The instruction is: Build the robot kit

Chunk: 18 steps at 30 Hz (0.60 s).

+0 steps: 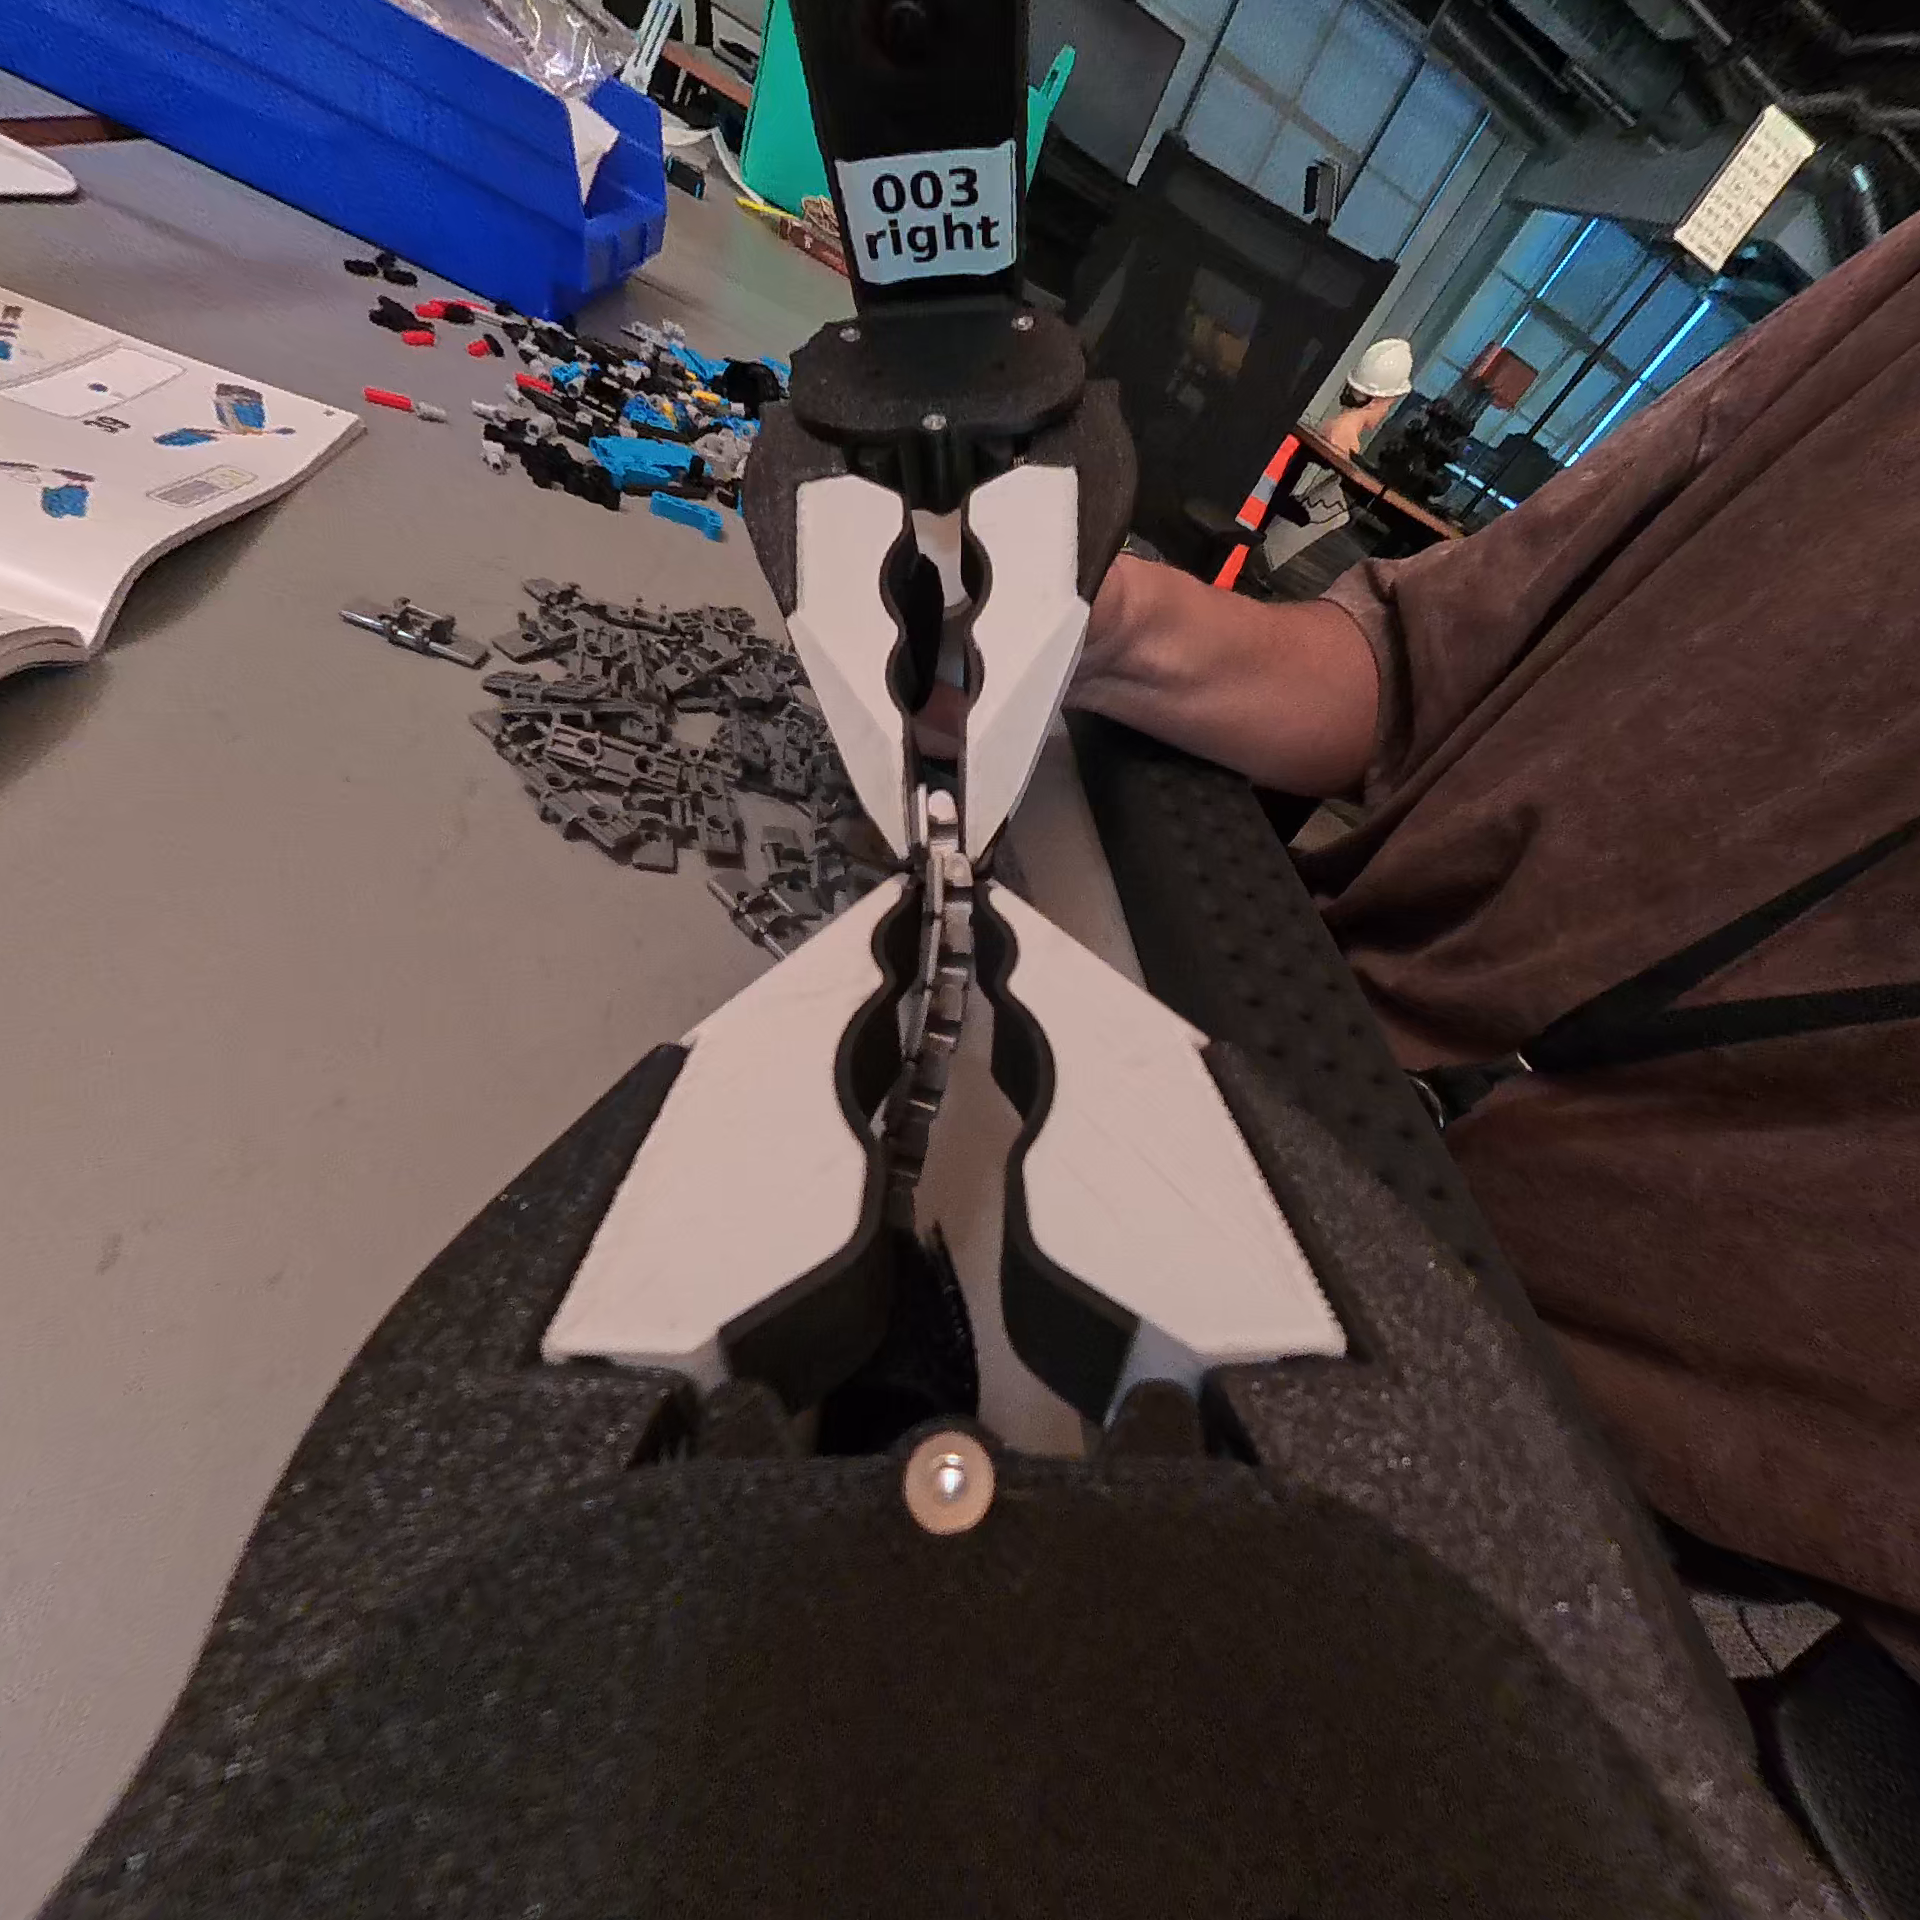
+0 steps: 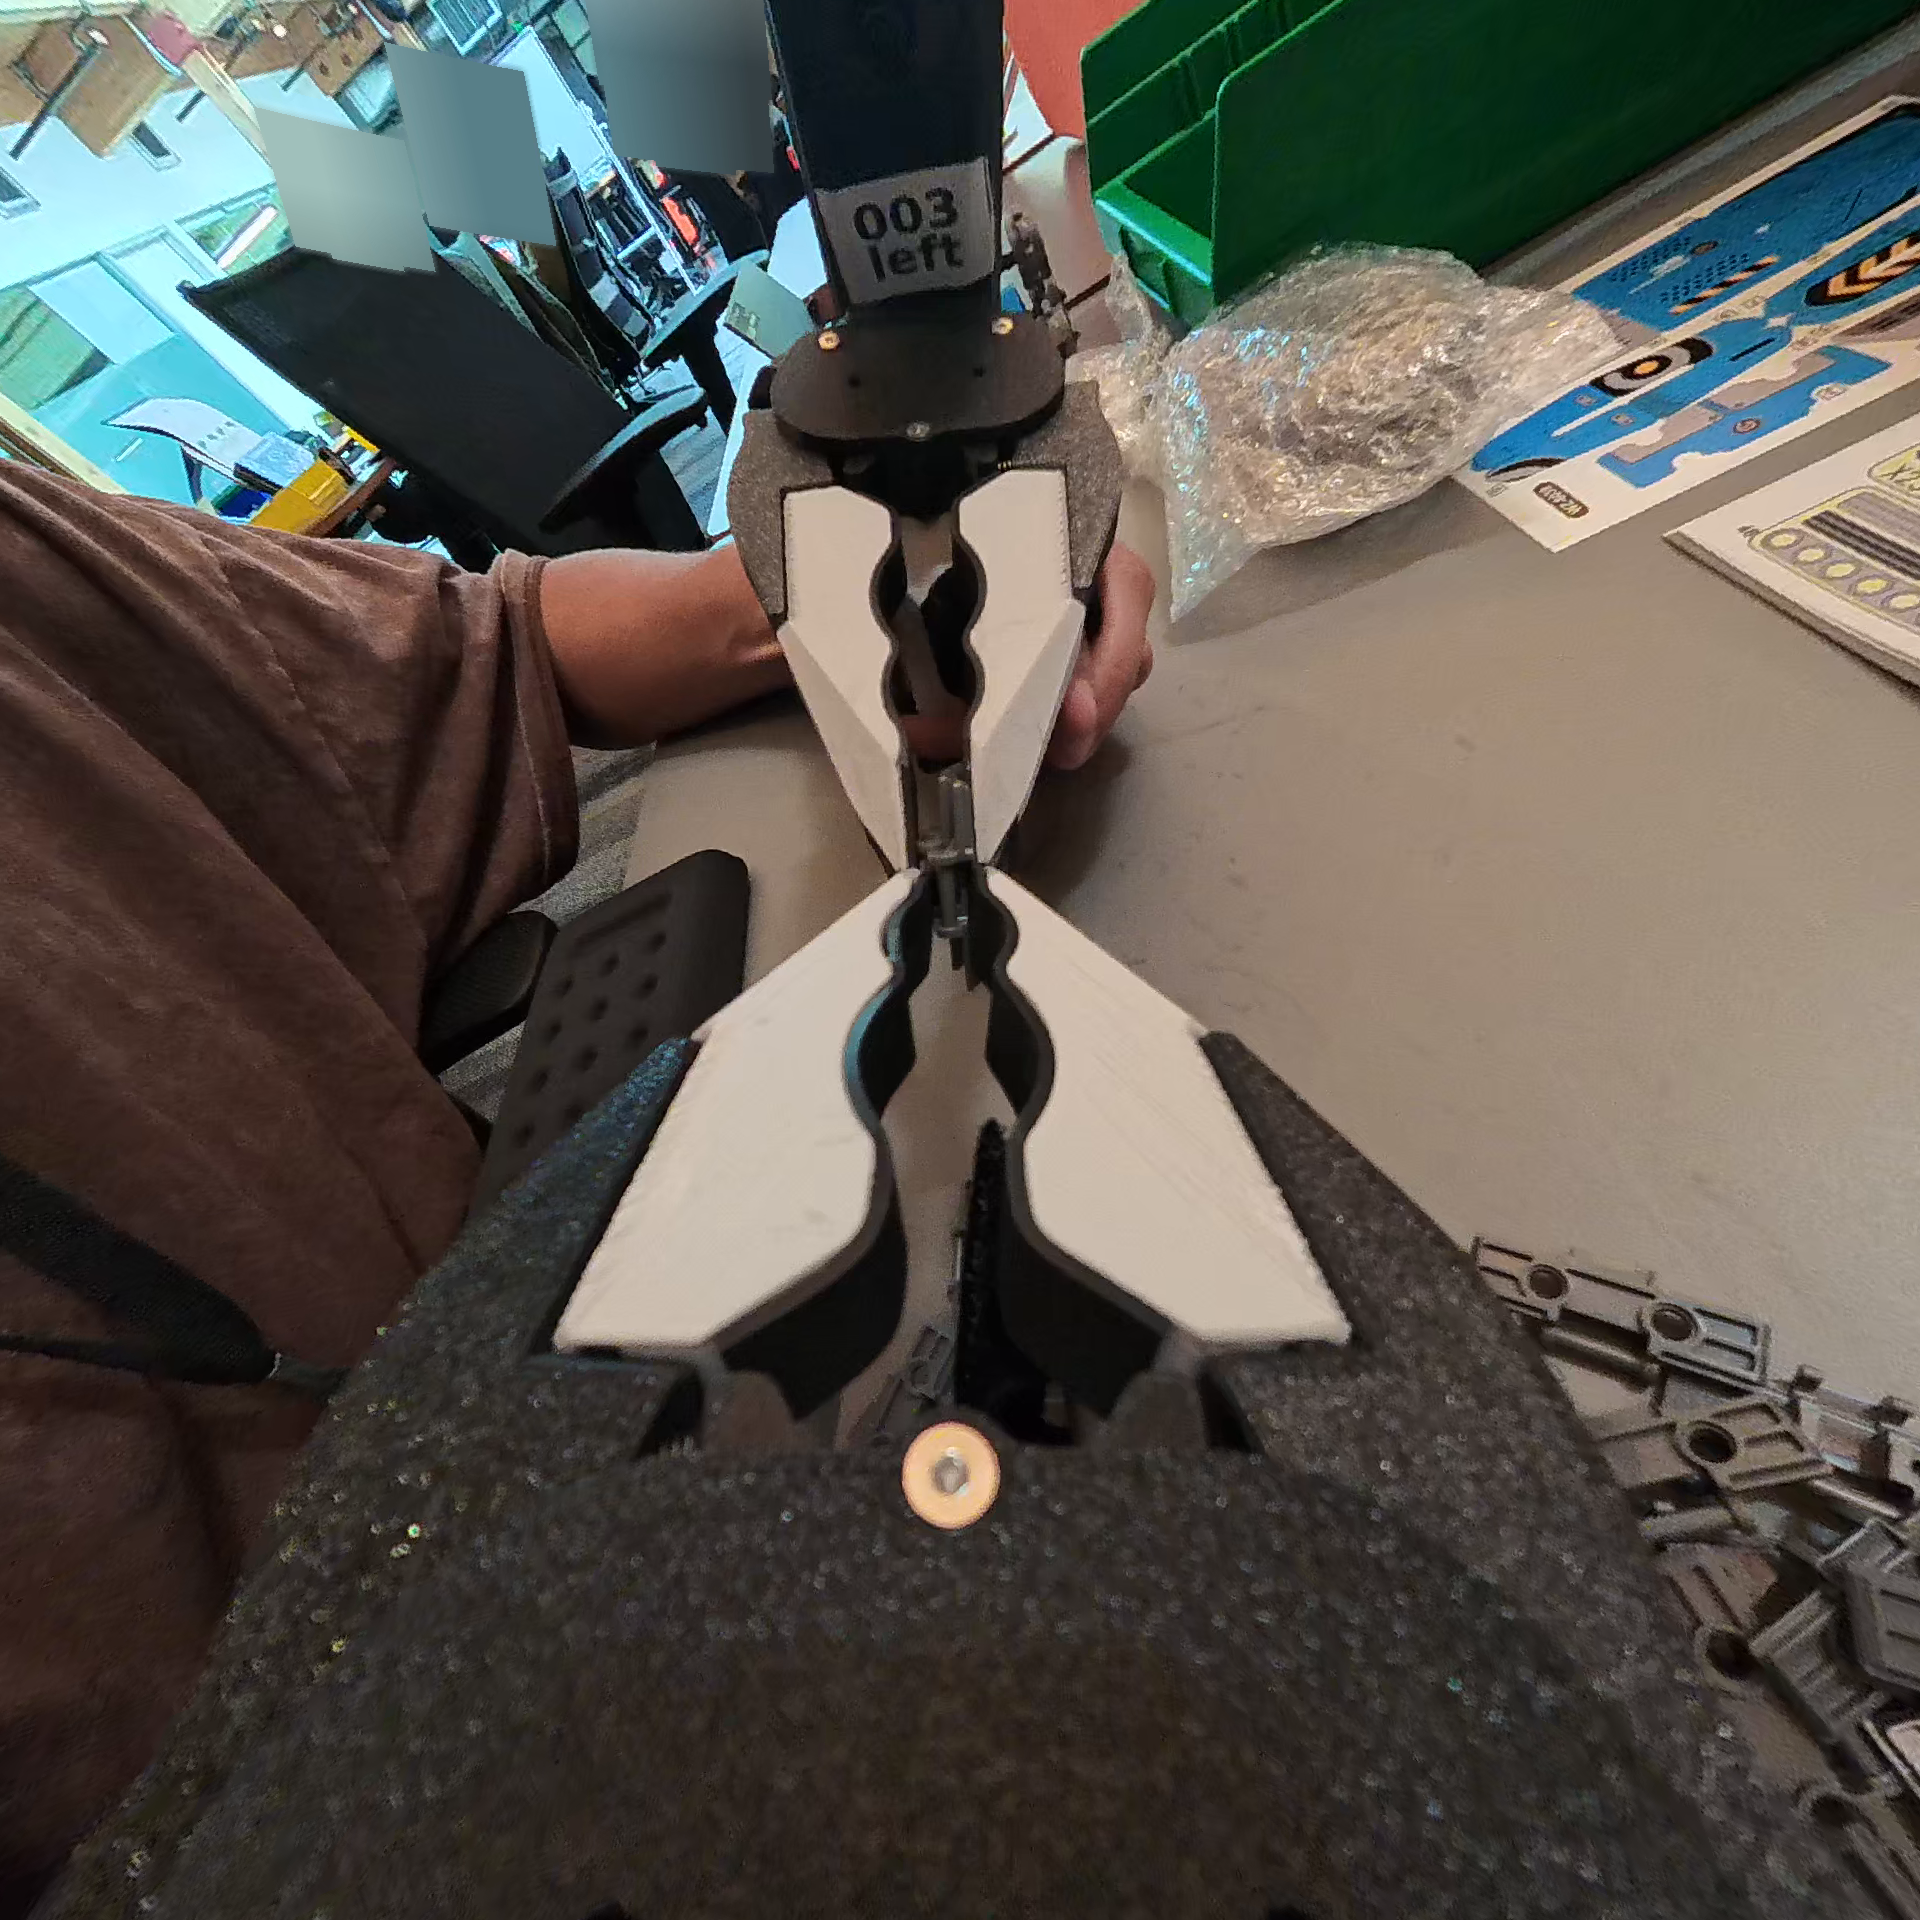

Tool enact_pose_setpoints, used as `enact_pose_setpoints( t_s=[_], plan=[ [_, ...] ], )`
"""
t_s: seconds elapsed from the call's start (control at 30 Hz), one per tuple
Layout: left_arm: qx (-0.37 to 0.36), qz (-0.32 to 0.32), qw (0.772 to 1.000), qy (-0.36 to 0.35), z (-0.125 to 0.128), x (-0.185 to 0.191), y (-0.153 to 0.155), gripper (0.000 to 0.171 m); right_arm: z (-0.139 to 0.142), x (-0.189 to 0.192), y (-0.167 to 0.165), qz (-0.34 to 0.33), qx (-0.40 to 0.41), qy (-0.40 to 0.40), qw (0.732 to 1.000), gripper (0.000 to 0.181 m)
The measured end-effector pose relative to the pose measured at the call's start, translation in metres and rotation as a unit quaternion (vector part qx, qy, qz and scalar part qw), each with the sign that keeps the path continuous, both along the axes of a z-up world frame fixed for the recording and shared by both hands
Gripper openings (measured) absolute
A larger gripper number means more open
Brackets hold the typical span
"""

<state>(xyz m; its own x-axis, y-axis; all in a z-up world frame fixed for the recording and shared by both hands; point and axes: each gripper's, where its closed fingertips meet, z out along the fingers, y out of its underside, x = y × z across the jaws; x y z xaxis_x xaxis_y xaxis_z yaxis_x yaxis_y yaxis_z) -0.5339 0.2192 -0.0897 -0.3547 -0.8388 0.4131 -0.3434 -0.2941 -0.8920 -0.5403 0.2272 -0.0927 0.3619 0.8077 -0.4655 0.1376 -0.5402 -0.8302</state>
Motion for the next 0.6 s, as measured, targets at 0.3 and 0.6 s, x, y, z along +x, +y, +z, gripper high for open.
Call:
enact_pose_setpoints(
  t_s=[0.3, 0.6],
  plan=[
    [0.003, 0.033, 0.999, 0.012, -0.004, 0.005, 0.01, 0.026, -0.001, 0.001, 0.001, 0.004, -0.002, -0.005, 1.0, 0.006],
    [0.052, 0.011, 0.998, -0.015, 0.0, 0.001, -0.005, 0.009, -0.001, -0.001, -0.007, 0.032, -0.001, -0.007, 0.999, 0.006]
  ],
)
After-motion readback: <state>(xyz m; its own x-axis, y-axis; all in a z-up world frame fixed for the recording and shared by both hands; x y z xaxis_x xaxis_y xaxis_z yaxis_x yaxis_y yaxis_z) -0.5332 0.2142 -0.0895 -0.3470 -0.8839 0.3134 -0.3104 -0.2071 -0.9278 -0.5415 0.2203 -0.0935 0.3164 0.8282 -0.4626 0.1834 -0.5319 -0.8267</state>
